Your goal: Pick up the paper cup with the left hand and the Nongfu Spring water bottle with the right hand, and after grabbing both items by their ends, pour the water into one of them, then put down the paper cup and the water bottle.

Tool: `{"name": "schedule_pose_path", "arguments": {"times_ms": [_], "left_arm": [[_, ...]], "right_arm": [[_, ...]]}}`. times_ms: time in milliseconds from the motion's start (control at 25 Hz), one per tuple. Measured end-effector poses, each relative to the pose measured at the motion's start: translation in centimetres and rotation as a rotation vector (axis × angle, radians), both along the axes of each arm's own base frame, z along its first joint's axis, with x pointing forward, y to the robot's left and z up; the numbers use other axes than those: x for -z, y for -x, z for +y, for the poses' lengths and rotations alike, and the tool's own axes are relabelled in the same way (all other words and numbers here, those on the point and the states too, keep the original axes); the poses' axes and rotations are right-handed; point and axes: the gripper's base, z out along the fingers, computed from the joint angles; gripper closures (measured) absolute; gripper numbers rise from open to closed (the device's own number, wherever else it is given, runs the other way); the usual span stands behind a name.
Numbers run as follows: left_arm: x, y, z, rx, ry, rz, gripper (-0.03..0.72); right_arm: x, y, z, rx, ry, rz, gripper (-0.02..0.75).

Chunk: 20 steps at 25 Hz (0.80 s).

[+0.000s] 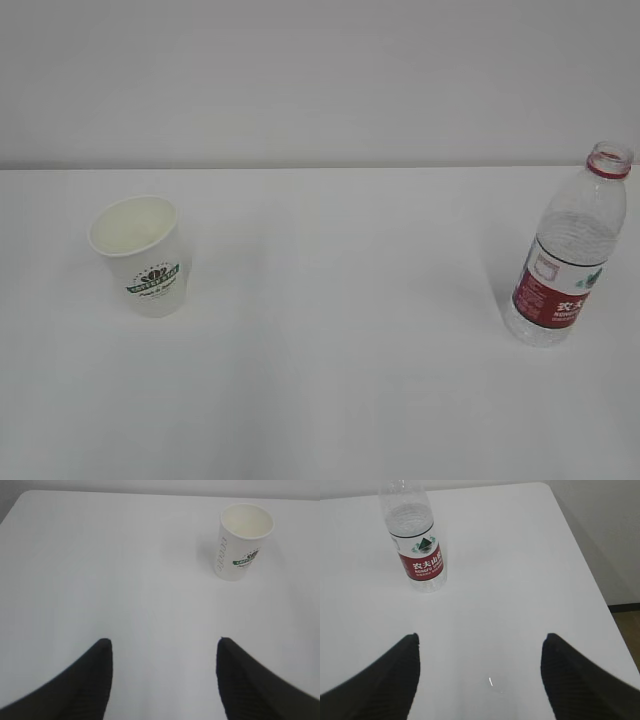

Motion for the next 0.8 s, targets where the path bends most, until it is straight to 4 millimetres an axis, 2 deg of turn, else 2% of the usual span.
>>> {"name": "schedule_pose_path", "arguments": {"times_ms": [800], "left_arm": [[0.00,0.00,0.00,0.000,0.000,0.000,0.227]], "right_arm": [[0.00,0.00,0.00,0.000,0.000,0.000,0.169]]}}
